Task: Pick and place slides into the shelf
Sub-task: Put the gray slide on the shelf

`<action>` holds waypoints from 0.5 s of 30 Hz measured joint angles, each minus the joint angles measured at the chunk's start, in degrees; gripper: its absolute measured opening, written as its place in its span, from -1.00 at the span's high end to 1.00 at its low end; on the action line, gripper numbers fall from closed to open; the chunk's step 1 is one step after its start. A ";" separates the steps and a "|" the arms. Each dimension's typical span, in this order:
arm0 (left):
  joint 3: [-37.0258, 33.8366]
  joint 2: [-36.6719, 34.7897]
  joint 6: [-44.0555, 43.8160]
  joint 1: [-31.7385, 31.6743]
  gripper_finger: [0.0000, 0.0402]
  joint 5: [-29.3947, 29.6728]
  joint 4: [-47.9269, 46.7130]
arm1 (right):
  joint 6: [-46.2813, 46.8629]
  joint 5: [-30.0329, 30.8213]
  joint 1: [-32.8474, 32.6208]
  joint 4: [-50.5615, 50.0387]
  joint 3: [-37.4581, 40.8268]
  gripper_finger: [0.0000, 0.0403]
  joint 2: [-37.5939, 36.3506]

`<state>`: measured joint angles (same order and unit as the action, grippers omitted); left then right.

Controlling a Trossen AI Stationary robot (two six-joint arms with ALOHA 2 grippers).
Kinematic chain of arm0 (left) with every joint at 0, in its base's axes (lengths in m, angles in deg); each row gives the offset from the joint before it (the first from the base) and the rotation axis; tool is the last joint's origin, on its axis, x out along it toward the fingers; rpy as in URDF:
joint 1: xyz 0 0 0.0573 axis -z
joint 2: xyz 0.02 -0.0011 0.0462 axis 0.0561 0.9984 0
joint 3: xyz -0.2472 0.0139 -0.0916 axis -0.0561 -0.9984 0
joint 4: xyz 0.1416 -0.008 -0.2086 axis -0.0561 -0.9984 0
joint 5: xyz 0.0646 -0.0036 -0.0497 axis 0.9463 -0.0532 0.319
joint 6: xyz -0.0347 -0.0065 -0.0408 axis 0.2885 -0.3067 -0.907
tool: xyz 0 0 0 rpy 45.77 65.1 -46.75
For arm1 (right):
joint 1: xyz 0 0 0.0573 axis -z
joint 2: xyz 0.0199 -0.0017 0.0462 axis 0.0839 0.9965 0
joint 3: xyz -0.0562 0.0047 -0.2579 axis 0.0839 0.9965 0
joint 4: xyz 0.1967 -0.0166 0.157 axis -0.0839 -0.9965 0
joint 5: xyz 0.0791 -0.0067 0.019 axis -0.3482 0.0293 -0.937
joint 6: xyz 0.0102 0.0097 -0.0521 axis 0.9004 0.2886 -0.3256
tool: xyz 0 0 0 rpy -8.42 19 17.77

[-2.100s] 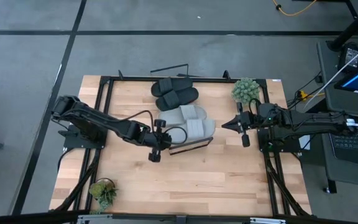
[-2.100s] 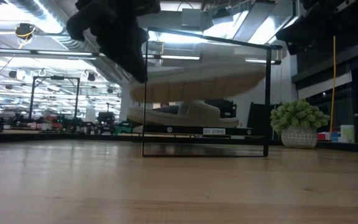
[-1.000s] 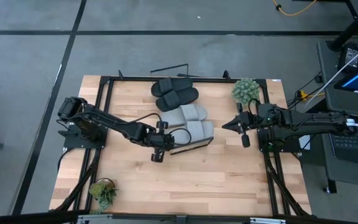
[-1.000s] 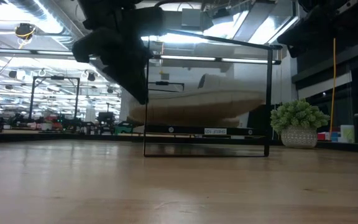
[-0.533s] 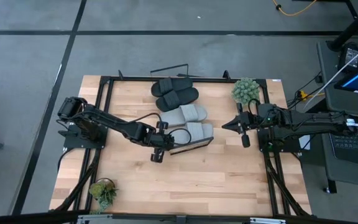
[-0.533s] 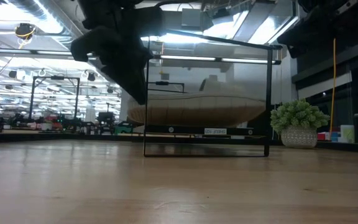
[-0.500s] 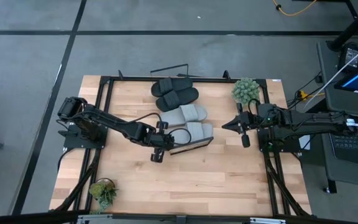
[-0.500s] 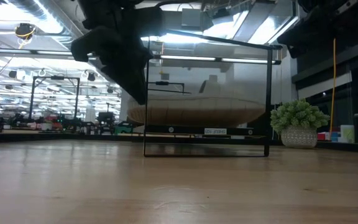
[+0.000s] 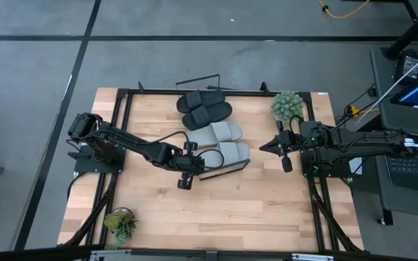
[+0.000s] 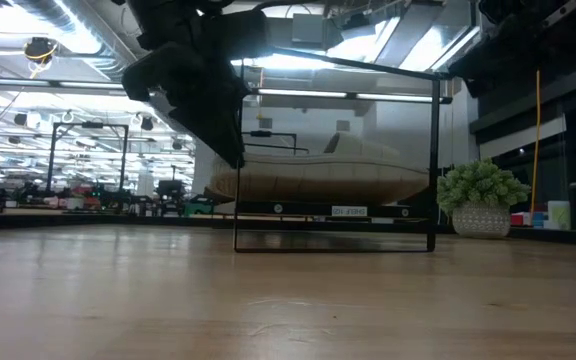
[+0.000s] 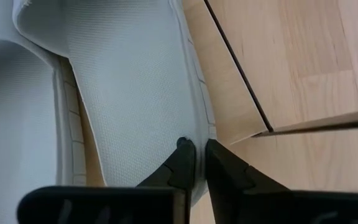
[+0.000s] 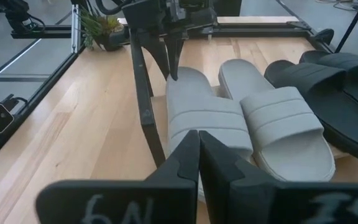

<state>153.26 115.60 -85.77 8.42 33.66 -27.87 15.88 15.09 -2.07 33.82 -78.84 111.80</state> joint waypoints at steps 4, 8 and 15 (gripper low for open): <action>-0.02 0.00 -0.41 -0.02 0.86 0.04 0.42 | 0.00 -0.42 0.00 -0.58 0.00 0.94 0.00; -0.02 0.00 -0.60 -0.02 0.85 0.07 0.66 | 0.03 -3.27 0.02 -0.56 0.00 0.94 0.00; -0.02 0.00 -1.04 -0.02 0.85 0.10 0.84 | 1.62 -4.17 0.02 -0.55 0.00 0.94 0.00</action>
<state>153.23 115.60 -86.81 8.40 33.75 -27.03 17.49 10.92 -2.05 33.27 -78.84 111.80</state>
